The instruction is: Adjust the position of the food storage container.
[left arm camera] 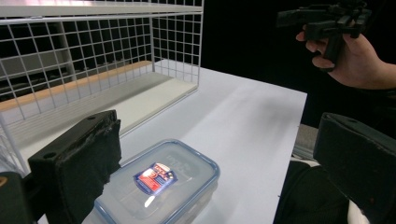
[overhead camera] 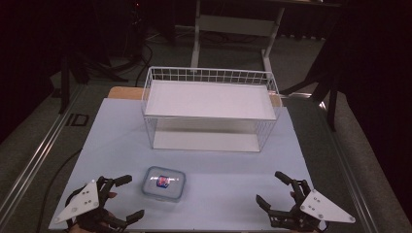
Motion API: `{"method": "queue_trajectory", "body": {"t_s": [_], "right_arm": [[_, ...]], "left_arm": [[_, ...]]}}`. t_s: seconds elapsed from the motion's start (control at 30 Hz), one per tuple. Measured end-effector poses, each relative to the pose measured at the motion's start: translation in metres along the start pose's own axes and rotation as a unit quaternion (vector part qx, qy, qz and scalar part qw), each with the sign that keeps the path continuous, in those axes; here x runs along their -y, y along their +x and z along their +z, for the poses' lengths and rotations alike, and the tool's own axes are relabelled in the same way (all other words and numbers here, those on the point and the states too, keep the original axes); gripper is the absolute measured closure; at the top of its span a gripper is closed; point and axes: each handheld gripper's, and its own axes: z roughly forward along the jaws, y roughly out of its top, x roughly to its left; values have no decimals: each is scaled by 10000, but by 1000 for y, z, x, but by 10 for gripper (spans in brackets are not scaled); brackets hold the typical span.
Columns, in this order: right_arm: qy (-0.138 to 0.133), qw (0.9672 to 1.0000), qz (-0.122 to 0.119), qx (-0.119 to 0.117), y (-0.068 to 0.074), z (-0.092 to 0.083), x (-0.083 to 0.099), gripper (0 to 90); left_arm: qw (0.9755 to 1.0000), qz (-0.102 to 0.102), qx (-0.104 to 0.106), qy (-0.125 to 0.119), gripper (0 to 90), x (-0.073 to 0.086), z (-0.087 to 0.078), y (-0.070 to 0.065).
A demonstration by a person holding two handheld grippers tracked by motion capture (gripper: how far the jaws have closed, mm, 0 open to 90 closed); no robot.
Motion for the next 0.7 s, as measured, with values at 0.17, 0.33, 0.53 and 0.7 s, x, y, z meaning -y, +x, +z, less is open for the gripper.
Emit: {"method": "queue_trajectory", "body": {"t_s": [0.17,0.33,0.53,0.7], "right_arm": [[-59,10000,45,12,-1,0,0,132],[-150,9998,88,45,-1,-2,-1,131],[-153,9998,111,65,-1,0,-1,131],[-216,9996,98,159,1,0,-2,132]], "left_arm": [[9999,-70,102,-107,19,-3,-1,-1],[9997,-220,-39,-128,19,-11,-3,0],[9993,-159,-297,131,19,-22,-5,15],[9977,-59,-621,275,60,-23,-12,32]]}}
